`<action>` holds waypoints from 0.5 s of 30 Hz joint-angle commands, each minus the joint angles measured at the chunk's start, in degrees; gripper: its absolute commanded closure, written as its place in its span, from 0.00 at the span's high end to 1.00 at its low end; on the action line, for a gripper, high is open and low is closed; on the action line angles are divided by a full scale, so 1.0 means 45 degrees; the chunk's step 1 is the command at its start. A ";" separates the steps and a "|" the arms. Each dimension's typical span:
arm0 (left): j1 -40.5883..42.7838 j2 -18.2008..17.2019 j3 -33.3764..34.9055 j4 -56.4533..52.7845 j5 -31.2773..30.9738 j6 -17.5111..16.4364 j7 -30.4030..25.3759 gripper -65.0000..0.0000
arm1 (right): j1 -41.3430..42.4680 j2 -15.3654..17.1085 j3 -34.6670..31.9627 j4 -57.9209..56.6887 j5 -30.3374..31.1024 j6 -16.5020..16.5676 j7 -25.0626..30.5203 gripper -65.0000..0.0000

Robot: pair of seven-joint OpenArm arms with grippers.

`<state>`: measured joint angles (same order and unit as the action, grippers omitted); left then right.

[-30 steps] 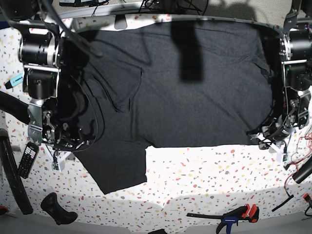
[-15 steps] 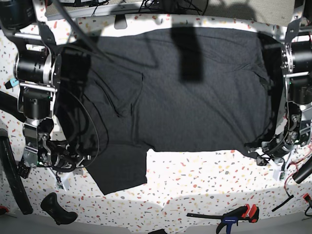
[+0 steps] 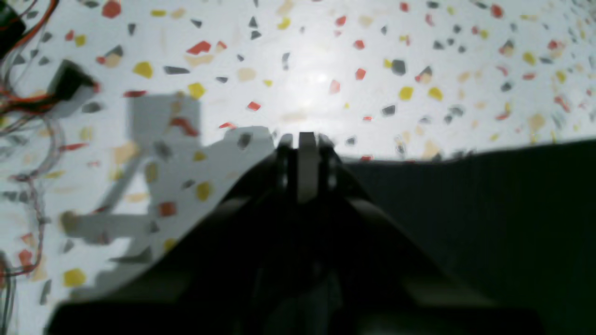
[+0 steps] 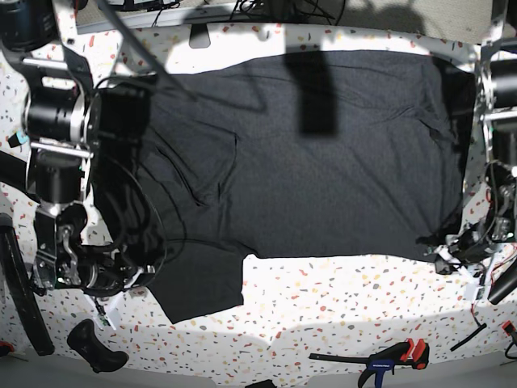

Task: Fold the T-shirt properly
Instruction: 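Fold the gripped hem edge over toward the collar with both grippers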

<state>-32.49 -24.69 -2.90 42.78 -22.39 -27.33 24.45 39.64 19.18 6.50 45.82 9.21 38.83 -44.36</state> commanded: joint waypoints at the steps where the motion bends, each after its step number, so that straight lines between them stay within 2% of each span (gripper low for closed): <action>1: -0.0019 -0.0267 -0.0049 0.0777 -0.0146 -0.0073 0.0005 0.00 | 0.0262 0.0160 0.0029 0.0661 0.0199 0.0078 0.0194 0.00; 6: 0.1783 -0.0636 -0.0107 0.3730 -0.0155 -0.0015 0.1146 0.00 | -0.1457 0.0189 0.0078 0.3487 0.0194 0.0068 -0.0291 0.00; 8: 0.2380 -0.0835 -0.0107 0.4643 -0.0389 0.0471 0.1481 0.00 | -0.2225 0.0219 0.0151 0.4663 0.0228 0.0034 -0.0471 0.00; 11: 0.3050 -0.1394 -0.0112 0.5974 -0.1107 0.1151 0.2487 0.00 | -0.3259 0.0393 0.0452 0.6207 0.0481 -0.0083 -0.0957 0.00; 15: 0.3716 -0.2234 -0.0112 0.7713 -0.1681 0.1171 0.3793 0.00 | -0.4517 0.0879 0.0821 0.7655 0.0670 -0.0257 -0.1069 0.00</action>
<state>-14.50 -33.85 -2.94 76.51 -29.56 -22.22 42.81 17.82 22.37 9.82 79.37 11.94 37.78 -50.02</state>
